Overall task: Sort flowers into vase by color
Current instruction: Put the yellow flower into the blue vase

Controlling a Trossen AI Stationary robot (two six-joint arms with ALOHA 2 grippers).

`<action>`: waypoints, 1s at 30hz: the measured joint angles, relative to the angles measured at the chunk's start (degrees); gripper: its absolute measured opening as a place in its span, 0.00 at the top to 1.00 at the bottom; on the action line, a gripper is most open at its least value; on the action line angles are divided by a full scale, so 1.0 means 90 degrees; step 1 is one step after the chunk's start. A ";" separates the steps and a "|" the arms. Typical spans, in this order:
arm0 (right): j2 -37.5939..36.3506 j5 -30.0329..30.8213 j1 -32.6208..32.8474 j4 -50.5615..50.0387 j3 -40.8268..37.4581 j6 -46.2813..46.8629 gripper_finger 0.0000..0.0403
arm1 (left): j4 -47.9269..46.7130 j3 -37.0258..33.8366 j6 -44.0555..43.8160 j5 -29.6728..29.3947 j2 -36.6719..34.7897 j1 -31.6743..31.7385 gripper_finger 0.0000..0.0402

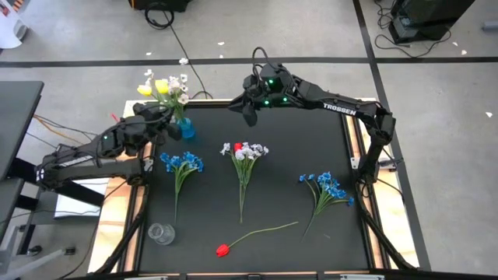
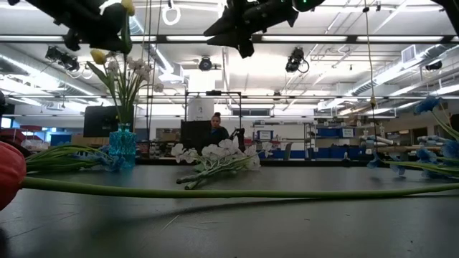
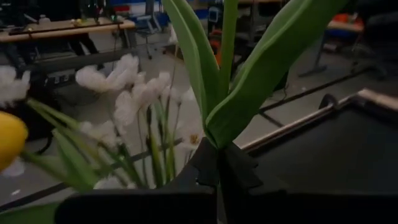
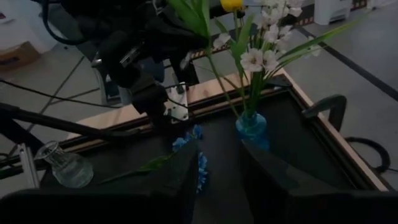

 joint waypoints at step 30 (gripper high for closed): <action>-0.0007 -0.0594 -0.0430 -0.0065 0.0000 -0.0289 0.69 | -0.0491 0.0077 -0.0522 -0.0670 0.0418 0.0069 0.98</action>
